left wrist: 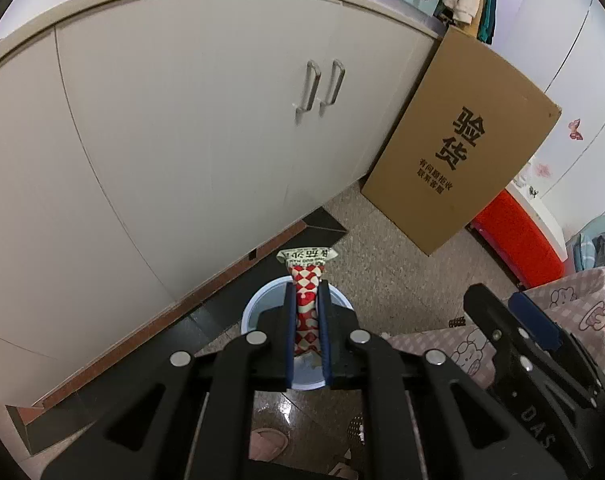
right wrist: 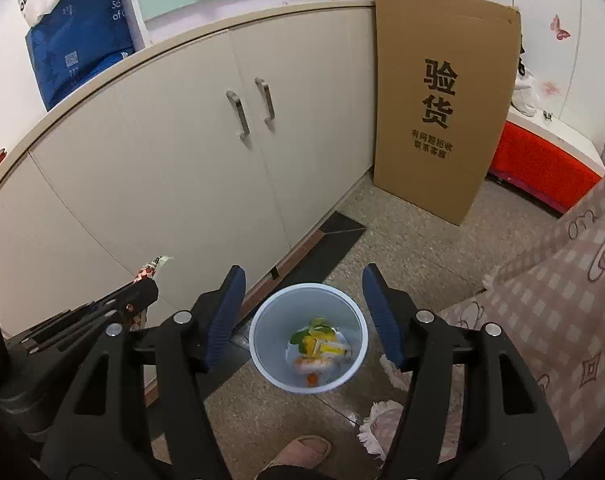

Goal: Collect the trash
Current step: 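Carry both items to the wastebasket and open the right tool to drop the box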

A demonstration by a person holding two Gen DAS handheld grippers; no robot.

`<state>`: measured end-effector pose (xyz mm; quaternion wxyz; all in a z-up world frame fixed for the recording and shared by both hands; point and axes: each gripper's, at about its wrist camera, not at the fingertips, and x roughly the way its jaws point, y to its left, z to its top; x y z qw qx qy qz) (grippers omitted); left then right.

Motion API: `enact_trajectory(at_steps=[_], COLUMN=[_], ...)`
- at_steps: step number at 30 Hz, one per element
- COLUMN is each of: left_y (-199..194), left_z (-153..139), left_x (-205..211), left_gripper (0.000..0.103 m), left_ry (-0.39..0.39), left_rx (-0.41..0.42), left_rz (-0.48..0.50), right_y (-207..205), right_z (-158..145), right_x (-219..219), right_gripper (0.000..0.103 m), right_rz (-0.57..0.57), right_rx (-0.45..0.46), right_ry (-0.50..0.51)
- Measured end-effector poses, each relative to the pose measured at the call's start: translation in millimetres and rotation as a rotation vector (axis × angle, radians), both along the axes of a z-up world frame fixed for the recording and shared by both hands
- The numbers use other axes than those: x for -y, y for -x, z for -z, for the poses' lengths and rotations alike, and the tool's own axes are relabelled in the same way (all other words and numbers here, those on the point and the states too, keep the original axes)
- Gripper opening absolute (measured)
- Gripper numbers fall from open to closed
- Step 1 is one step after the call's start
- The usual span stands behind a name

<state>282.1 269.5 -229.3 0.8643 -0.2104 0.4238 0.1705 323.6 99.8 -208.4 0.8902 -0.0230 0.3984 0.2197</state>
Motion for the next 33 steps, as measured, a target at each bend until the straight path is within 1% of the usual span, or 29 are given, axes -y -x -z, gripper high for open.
enact_trajectory(at_steps=[8, 12, 22, 25, 26, 27, 28, 29, 30, 33], left_y=[-5.3, -9.7, -29.8, -37.3, -40.5, -42.3, -43.3, -43.1, -42.5, -40.0], left_z=[2.1, 2.7, 5.7, 6.3, 7.4, 8.0, 8.6, 8.8, 8.3, 8.0], left_x=[11.3, 13.0, 27.2, 31.4, 32.9, 33.4, 33.7, 32.9, 32.4, 32.6], left_gripper=[0.010, 0.010, 0.011, 0.014, 0.017, 0.030, 0.054, 0.066, 0.071, 0.071], left_ry=[-0.012, -0.017, -0.053, -0.066, -0.077, -0.082, -0.085, -0.090, -0.093, -0.089], left_rx=[-0.008, -0.014, -0.030, -0.033, -0.040, -0.043, -0.044, -0.042, -0.037, -0.038], left_rz=[0.024, 0.031, 0.049, 0.054, 0.051, 0.049, 0.043, 0.030, 0.022, 0.023], right_y=[0.5, -0.3, -0.5, -2.0, -2.8, -3.2, -4.0, -4.0, -4.2, -2.6], right_z=[0.8, 1.3, -9.9, -11.3, -11.3, -11.3, -11.0, -10.6, -10.1, -8.9], right_x=[11.6, 17.1, 38.8, 41.9, 43.4, 45.1, 46.5, 48.2, 49.2, 51.5], right_gripper=[0.065, 0.065, 0.067, 0.067, 0.067, 0.067, 0.067, 0.067, 0.068, 0.068], right_rz=[0.024, 0.044, 0.140, 0.158, 0.162, 0.168, 0.173, 0.174, 0.178, 0.186], right_rx=[-0.002, 0.000, 0.067, 0.077, 0.077, 0.076, 0.072, 0.069, 0.066, 0.058], right_ry=[0.000, -0.006, -0.059, -0.067, -0.070, -0.071, -0.076, -0.078, -0.074, -0.070])
